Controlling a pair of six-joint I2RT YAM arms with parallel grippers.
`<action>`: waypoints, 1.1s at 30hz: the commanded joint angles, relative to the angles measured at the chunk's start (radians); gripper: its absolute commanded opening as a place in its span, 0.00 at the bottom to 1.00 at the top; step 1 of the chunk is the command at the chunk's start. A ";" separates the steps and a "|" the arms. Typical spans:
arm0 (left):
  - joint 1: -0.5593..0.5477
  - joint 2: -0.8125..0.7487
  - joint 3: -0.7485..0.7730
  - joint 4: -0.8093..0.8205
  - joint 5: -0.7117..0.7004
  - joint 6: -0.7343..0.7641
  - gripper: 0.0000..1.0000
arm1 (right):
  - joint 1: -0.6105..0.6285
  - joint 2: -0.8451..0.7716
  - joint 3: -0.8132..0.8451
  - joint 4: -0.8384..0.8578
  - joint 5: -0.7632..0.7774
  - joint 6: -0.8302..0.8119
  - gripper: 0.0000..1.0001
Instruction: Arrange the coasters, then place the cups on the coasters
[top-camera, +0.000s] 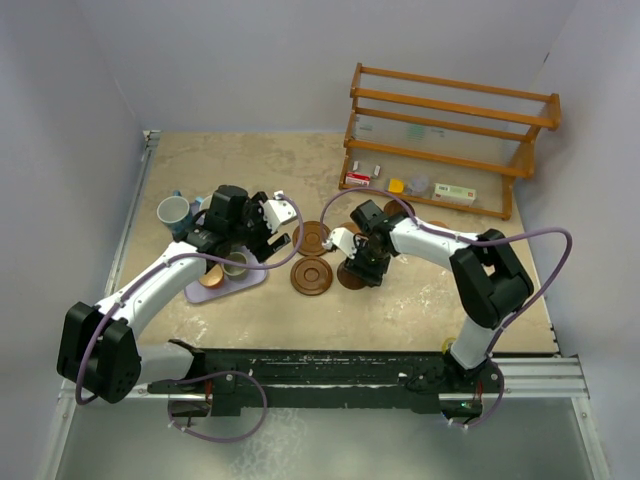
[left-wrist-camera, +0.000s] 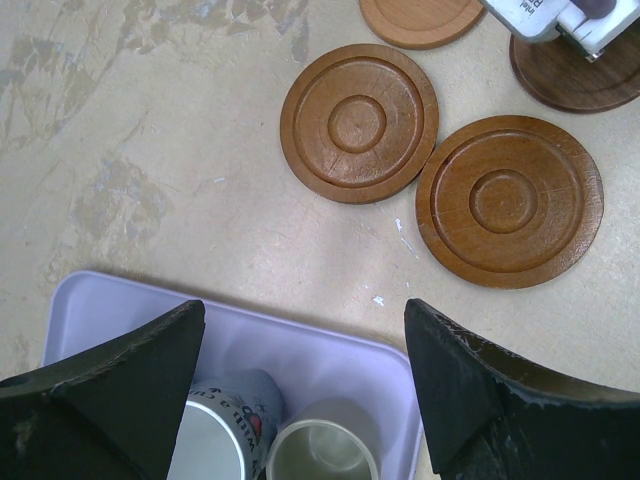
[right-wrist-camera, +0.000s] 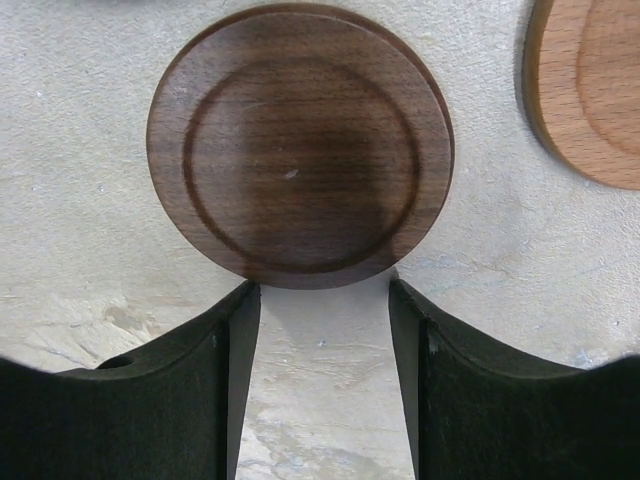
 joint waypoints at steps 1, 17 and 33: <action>0.011 -0.020 0.001 0.029 0.016 0.006 0.78 | 0.000 -0.026 0.030 -0.048 -0.051 -0.009 0.57; 0.013 -0.027 0.000 0.029 0.022 0.005 0.78 | -0.249 -0.098 0.175 -0.052 -0.024 0.018 0.59; 0.014 -0.025 0.003 0.031 0.021 0.010 0.78 | -0.331 0.276 0.525 -0.073 -0.020 0.052 0.54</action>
